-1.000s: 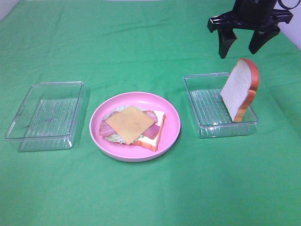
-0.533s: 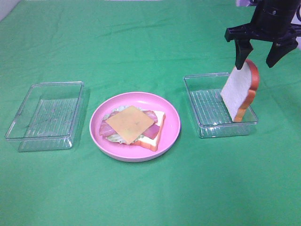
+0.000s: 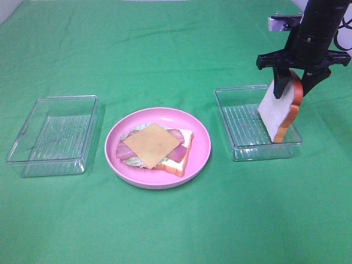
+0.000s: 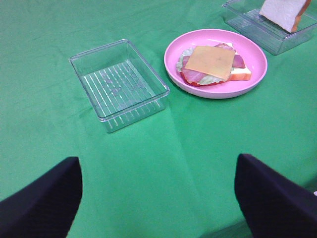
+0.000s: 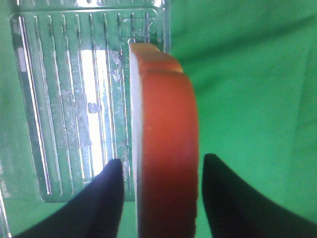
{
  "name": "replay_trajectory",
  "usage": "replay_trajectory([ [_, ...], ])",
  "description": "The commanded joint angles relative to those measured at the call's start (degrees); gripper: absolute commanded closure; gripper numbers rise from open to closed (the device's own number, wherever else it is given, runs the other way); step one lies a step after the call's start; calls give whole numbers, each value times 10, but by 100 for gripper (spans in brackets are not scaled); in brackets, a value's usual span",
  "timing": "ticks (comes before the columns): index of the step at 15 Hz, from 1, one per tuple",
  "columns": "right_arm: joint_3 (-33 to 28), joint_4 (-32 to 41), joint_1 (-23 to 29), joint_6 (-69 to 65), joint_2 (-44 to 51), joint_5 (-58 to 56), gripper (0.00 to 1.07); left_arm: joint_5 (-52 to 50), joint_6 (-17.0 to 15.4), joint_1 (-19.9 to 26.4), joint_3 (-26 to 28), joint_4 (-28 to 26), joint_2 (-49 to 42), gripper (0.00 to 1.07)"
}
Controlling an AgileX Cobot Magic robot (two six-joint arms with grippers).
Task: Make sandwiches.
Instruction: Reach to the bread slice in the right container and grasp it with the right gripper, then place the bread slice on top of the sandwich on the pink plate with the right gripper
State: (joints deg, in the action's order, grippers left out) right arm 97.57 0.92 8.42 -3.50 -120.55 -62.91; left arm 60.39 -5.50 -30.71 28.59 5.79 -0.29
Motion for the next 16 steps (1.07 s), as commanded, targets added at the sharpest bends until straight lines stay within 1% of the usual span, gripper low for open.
replay_trajectory([
  [1,-3,1,-2,6,6,0,89,-5,-1,-1,-1,-3,-11,26],
  [2,-3,1,-2,6,7,-1,101,-5,-1,-1,-1,-3,-11,26],
  [3,-3,1,-2,6,10,-1,107,-5,-1,-1,-1,-3,-11,26],
  [7,-3,14,-1,6,39,-1,107,-5,-1,-1,-1,-3,-11,26],
  [9,-3,52,-1,13,66,-2,107,-5,-1,-1,-1,-3,-11,26],
  [10,-3,116,-1,45,83,0,107,-5,-1,-1,-1,-3,-11,26],
  [12,-4,232,1,106,88,-7,107,-5,-1,-1,-1,-3,-11,26],
  [14,-41,342,1,155,88,1,107,-5,-1,-1,-1,-3,-11,26],
  [15,-68,406,1,187,88,12,107,-5,-1,-1,-1,-3,-11,26],
  [16,-85,438,4,211,88,19,107,-5,-1,-1,-1,-3,-11,26],
])
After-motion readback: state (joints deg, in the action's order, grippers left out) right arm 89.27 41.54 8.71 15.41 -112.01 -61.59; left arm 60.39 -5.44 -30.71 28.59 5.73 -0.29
